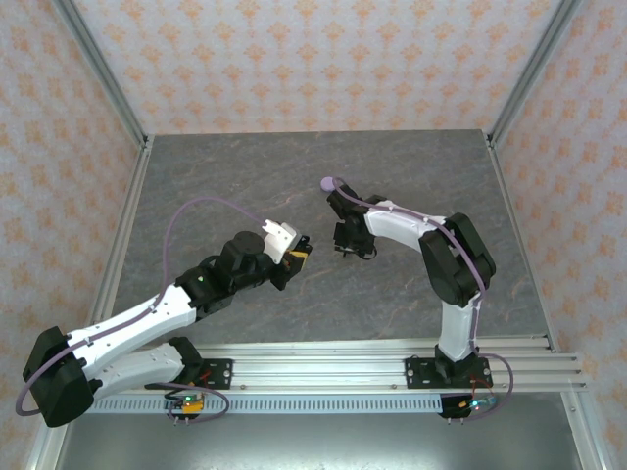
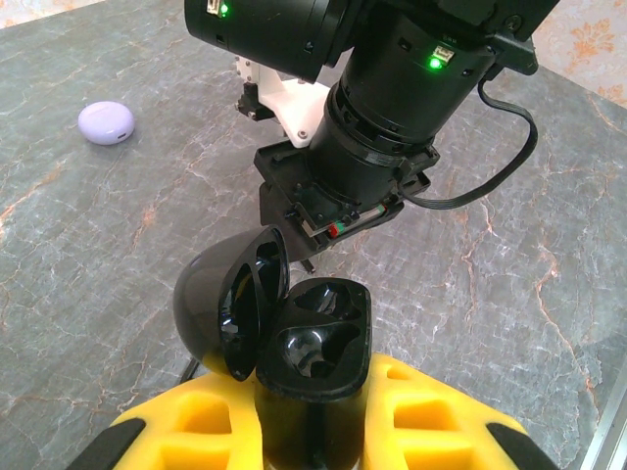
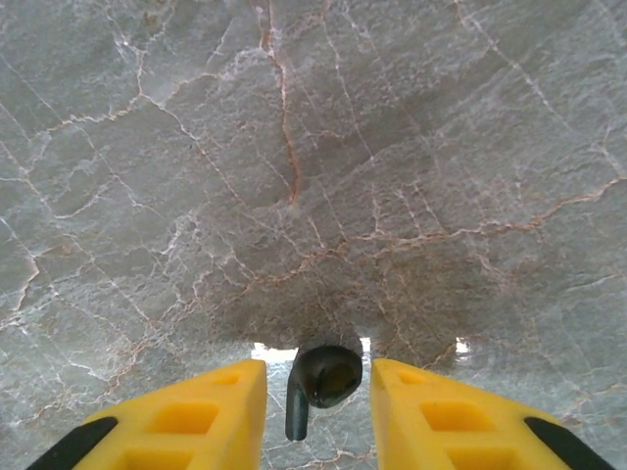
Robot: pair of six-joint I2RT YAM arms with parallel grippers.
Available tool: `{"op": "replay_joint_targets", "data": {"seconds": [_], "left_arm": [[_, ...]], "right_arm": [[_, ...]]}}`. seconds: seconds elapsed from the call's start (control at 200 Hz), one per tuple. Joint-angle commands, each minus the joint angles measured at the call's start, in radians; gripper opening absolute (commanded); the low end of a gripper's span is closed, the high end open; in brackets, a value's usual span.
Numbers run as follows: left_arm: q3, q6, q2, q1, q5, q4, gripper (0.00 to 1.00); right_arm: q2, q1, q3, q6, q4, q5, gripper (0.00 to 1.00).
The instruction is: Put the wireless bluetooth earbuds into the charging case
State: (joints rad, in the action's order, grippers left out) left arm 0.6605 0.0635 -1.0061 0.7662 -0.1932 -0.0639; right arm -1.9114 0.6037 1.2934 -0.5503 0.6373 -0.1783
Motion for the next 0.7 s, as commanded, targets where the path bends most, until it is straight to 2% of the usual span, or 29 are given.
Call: {"op": "replay_joint_targets", "data": {"seconds": [0.0, 0.696], "left_arm": [[0.008, 0.012, 0.015, 0.006, 0.015, -0.004, 0.16], [0.011, 0.017, 0.012, 0.007, 0.015, -0.010, 0.16]], "right_arm": [[-0.019, 0.005, 0.034, -0.015, 0.007, 0.037, 0.33], [-0.051, 0.005, 0.034, -0.014, 0.014, 0.038, 0.33]]}}
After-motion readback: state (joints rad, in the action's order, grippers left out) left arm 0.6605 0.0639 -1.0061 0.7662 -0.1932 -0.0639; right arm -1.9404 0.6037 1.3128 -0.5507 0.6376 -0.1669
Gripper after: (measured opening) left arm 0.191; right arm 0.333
